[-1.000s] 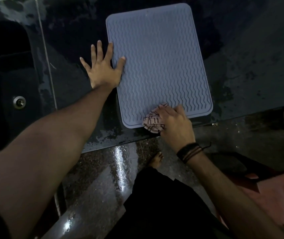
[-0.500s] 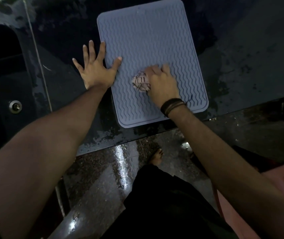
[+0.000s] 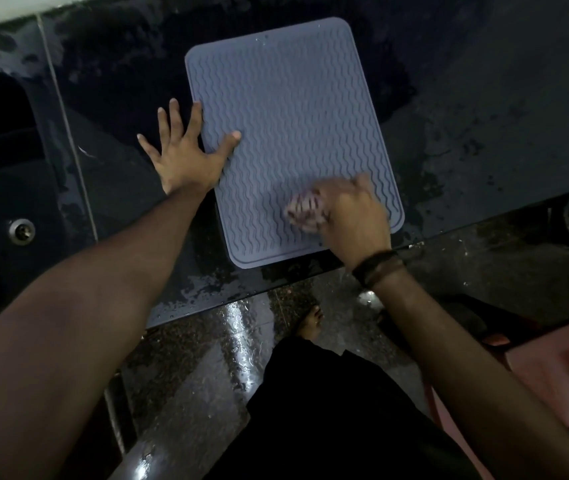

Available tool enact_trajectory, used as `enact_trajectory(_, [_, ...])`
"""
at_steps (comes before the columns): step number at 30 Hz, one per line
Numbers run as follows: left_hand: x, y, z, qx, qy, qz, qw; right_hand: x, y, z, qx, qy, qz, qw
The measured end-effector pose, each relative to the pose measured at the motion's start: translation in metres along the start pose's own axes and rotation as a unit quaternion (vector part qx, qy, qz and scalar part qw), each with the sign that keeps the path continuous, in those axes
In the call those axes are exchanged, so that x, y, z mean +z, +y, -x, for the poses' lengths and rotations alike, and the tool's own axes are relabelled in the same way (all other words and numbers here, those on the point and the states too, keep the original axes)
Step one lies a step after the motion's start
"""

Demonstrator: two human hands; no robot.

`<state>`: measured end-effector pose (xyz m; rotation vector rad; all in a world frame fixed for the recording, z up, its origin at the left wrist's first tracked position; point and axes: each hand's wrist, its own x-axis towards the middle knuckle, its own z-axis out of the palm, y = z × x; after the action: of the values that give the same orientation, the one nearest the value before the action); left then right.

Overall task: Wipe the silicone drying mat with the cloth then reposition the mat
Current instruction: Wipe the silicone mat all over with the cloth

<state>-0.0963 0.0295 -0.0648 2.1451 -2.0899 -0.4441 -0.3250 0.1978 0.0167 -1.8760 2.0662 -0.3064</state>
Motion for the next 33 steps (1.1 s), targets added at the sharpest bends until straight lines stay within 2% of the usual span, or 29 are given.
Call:
enact_trajectory(2, [-0.001, 0.001, 0.001, -0.002, -0.002, -0.002, 1.0, 0.0, -0.001, -0.041, -0.001, 0.041, -0.012, 0.999])
enact_trajectory(3, [-0.001, 0.001, 0.001, -0.002, -0.003, -0.004, 1.0, 0.001, -0.001, -0.06, -0.003, 0.036, 0.001, 0.999])
enact_trajectory(6, [-0.002, 0.002, 0.001, -0.005, -0.004, -0.002, 1.0, 0.014, 0.004, -0.088, 0.004, -0.049, 0.055, 0.997])
enact_trajectory(17, [-0.004, 0.001, 0.003, -0.006, -0.013, 0.001, 1.0, 0.012, 0.031, 0.036, 0.002, -0.037, 0.086, 0.996])
enact_trajectory(21, [-0.002, 0.0, 0.001, -0.002, -0.01, 0.005, 1.0, -0.002, 0.032, 0.044, 0.01, -0.049, 0.096, 0.994])
enact_trajectory(26, [0.001, -0.002, 0.001, 0.009, -0.008, 0.008, 1.0, -0.013, 0.014, -0.017, 0.016, 0.057, 0.018, 0.998])
enact_trajectory(28, [0.001, -0.003, 0.001, 0.032, 0.0, 0.007, 0.999, -0.006, 0.008, -0.05, 0.015, 0.041, 0.024, 0.999])
enact_trajectory(31, [0.001, -0.006, -0.001, 0.074, -0.005, 0.006, 0.997, 0.014, 0.004, -0.077, 0.028, -0.031, 0.056, 0.998])
enact_trajectory(33, [0.003, -0.008, -0.003, 0.082, -0.017, -0.002, 0.996, 0.024, 0.007, -0.081, 0.032, -0.034, 0.063, 0.997])
